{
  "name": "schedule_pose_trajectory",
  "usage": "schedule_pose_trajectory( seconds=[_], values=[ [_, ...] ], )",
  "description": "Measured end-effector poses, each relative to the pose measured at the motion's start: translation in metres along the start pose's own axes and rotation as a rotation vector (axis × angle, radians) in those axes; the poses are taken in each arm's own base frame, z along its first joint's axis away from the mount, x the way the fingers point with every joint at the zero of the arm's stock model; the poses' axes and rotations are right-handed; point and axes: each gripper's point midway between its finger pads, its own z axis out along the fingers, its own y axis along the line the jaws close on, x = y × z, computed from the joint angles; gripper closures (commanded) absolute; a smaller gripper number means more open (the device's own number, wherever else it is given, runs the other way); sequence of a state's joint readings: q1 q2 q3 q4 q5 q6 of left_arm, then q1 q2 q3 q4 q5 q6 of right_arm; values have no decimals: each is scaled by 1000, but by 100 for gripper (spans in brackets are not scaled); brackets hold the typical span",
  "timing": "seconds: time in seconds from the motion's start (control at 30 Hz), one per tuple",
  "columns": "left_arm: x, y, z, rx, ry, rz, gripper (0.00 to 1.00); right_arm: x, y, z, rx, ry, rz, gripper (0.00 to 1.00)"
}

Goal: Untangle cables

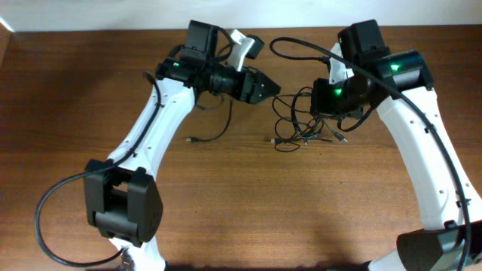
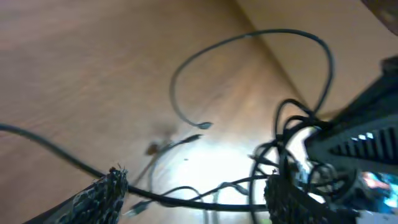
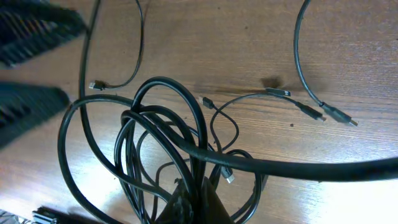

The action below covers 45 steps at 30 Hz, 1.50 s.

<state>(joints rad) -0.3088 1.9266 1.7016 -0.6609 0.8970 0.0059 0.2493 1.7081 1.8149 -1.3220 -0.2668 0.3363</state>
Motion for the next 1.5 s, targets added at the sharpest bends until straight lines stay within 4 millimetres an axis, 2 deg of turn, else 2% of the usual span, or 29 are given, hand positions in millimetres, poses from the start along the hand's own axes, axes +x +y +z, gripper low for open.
schedule_pose_trajectory(
  seconds=[0.03,0.13,0.2,0.37,0.43,0.5,0.57,0.73,0.8,0.87,0.93,0.97,1.03,1.17,1.33,1.5],
  values=[
    [2,-7,4,29,8,-1,39,-1,0,0,-1,-3,-1,96],
    [4,-23,9,95,22,-5,46,-2,1,0,-3,-8,-2,96],
    [9,-26,9,112,37,-26,55,-2,1,0,-3,-8,-3,96],
    [25,-26,8,103,96,-104,62,-2,1,0,-3,-8,-2,96],
    [29,-25,8,96,108,-117,73,-2,1,0,-3,-9,-3,96],
    [29,-24,8,91,108,-104,91,-2,1,0,-3,-8,-3,96],
    [26,-23,8,89,99,-84,100,-2,1,0,-5,-8,-2,96],
    [9,-9,6,36,34,-16,100,2,0,0,1,10,3,95],
    [5,13,-6,-35,11,-32,100,6,-6,0,28,22,8,88],
    [1,41,-27,-112,-22,-65,100,11,-16,-1,83,36,14,85],
    [0,72,-53,-196,-56,-113,100,10,-23,-2,127,28,16,78],
    [2,83,-63,-230,-64,-133,100,10,-26,-1,139,26,14,76],
    [6,92,-70,-285,-55,-155,100,12,-32,3,166,33,17,75],
    [9,88,-80,-343,-41,-164,100,17,-41,17,193,50,27,61],
    [14,79,-72,-339,-11,-162,100,4,-33,23,144,4,17,48],
    [15,72,-61,-335,8,-144,100,2,-31,23,133,-3,14,46]
  ],
)
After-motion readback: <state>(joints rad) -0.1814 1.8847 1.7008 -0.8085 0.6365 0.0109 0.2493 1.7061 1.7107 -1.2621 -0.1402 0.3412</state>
